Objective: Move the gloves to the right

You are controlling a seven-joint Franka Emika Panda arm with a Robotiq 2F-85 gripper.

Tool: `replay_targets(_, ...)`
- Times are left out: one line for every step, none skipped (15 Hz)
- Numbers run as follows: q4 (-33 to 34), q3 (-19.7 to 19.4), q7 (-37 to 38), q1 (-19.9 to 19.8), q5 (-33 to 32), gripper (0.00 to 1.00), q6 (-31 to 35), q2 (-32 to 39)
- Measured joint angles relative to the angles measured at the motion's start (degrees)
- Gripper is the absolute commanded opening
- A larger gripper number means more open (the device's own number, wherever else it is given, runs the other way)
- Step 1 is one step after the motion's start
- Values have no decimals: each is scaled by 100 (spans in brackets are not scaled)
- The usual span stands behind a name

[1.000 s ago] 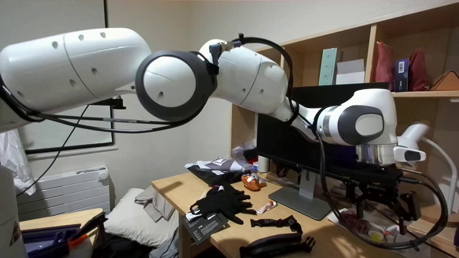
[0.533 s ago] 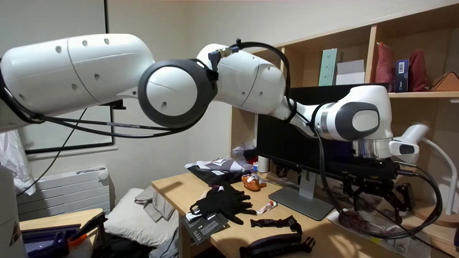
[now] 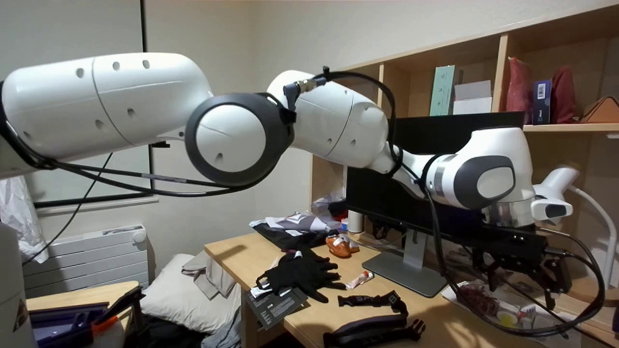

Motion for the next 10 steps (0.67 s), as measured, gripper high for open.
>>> replay_targets(0,0,0,-38,0,100,249,103)
replay_targets(0,0,0,-77,0,100,475,216)
replay_targets(0,1,0,-116,0,100,696,336)
replay_targets(0,1,0,-152,0,100,907,450)
replay_targets(0,1,-1,-185,0,100,1126,563)
replay_targets(1,3,-3,-209,0,100,1347,663)
replay_targets(2,5,-17,-222,0,100,1579,756)
replay_targets(2,17,-45,-228,0,100,1777,833)
replay_targets(3,47,-79,-234,0,100,1960,897)
replay_targets(4,83,-111,-240,0,100,2145,949)
